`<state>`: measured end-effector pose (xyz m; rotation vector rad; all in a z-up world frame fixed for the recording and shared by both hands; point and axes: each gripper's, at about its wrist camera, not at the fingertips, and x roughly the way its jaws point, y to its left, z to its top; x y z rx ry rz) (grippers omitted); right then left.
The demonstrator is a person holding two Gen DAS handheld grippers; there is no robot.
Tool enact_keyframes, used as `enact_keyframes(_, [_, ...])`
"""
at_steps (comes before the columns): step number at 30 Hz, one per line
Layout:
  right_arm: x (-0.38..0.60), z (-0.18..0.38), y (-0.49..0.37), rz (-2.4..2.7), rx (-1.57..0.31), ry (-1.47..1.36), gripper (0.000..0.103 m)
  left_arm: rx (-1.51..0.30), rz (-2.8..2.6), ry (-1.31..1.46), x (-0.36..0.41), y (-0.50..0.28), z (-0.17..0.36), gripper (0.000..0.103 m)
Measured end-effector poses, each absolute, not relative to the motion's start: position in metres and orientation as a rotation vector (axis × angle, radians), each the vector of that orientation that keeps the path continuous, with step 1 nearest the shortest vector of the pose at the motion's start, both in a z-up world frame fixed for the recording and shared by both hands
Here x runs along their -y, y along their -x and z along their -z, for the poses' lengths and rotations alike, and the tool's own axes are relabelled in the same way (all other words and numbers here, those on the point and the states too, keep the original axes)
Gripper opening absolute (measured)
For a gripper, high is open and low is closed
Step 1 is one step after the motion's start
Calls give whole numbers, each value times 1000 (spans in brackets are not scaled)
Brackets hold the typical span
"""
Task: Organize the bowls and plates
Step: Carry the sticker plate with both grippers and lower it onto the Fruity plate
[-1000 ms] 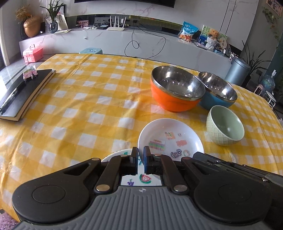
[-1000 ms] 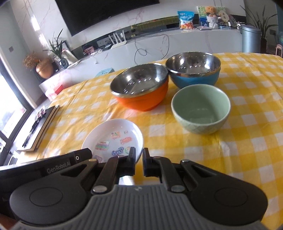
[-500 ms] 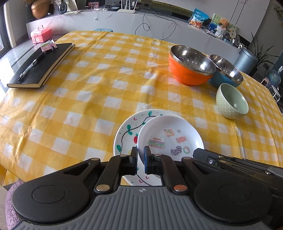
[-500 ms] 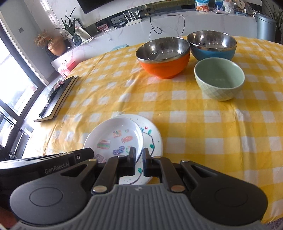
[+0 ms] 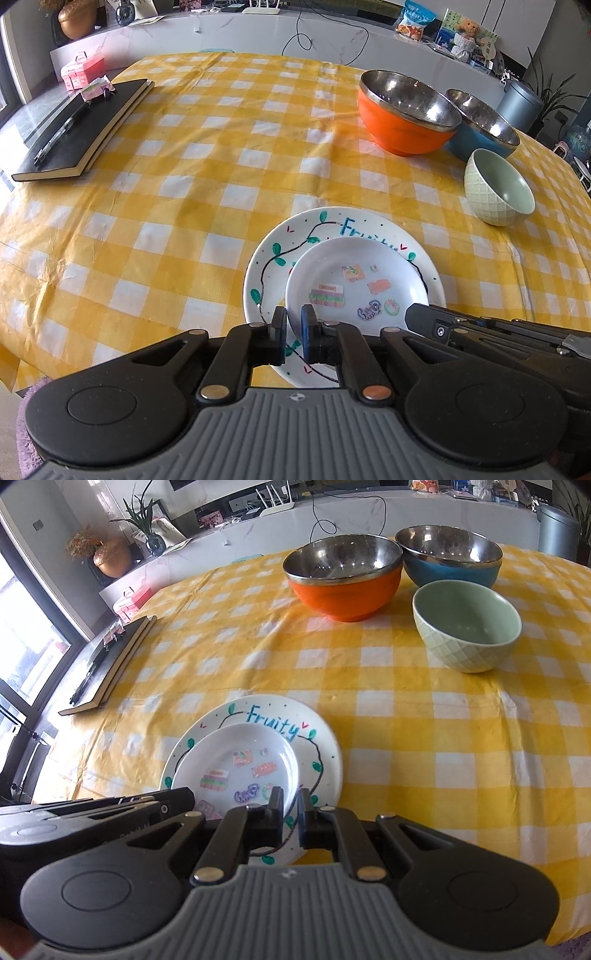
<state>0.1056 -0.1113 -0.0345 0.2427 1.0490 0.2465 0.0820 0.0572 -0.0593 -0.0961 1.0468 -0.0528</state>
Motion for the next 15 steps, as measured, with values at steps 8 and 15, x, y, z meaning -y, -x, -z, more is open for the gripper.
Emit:
enact_keyframes(8, [112,37,-107,-252,-1046,-255,7,-1042,47,109,-57,-83,61,9])
enact_keyframes(15, [111,34,-105,-254,-1036,-245,20,-1038,63,117,-55,-81,58,23])
